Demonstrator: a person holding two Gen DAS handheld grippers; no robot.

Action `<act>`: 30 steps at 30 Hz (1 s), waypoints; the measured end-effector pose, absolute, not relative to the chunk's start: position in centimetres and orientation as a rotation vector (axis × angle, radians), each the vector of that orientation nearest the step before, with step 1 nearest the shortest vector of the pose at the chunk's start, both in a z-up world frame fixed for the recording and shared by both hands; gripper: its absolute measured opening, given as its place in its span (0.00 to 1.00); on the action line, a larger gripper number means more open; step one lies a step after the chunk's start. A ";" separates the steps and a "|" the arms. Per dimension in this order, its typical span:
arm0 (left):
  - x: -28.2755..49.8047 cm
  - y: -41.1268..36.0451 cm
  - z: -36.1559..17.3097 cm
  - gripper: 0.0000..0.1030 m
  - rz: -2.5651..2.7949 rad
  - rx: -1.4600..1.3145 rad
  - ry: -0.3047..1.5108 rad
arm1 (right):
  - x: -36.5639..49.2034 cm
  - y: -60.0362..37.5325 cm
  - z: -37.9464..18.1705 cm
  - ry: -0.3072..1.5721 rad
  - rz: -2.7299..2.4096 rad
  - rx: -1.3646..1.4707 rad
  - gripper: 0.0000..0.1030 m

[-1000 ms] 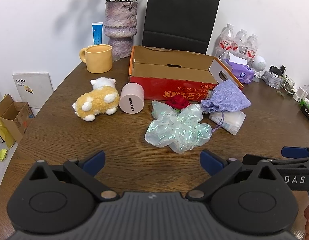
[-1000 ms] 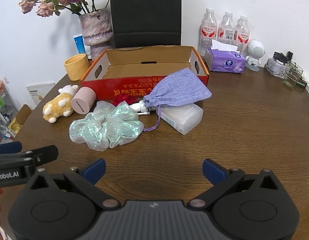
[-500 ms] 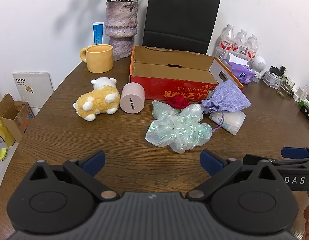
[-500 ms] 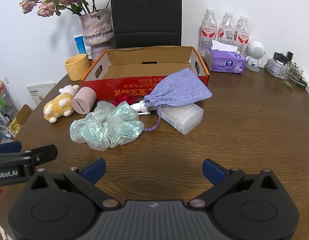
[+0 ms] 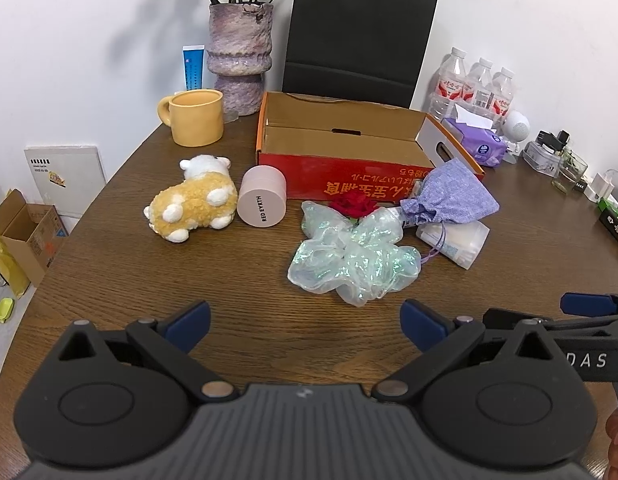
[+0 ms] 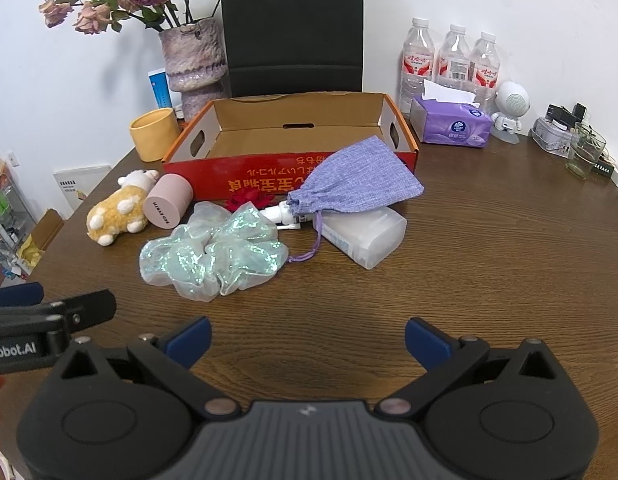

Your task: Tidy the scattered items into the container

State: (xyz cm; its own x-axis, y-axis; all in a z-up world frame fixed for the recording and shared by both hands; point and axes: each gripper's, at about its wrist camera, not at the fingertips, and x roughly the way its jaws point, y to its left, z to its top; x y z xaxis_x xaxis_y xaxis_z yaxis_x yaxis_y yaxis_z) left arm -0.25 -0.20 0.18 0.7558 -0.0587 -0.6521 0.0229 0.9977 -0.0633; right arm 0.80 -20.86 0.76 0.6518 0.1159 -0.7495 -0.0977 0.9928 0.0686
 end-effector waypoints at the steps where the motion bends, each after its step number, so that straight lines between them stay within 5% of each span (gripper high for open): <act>1: -0.2 -0.2 0.2 1.00 -0.044 -0.051 0.712 | 0.8 -20.9 0.8 0.850 0.122 0.022 1.00; 30: 6.8 -3.1 -6.6 1.00 -0.107 -0.039 0.670 | 7.6 -26.2 -6.4 0.583 0.072 0.053 0.98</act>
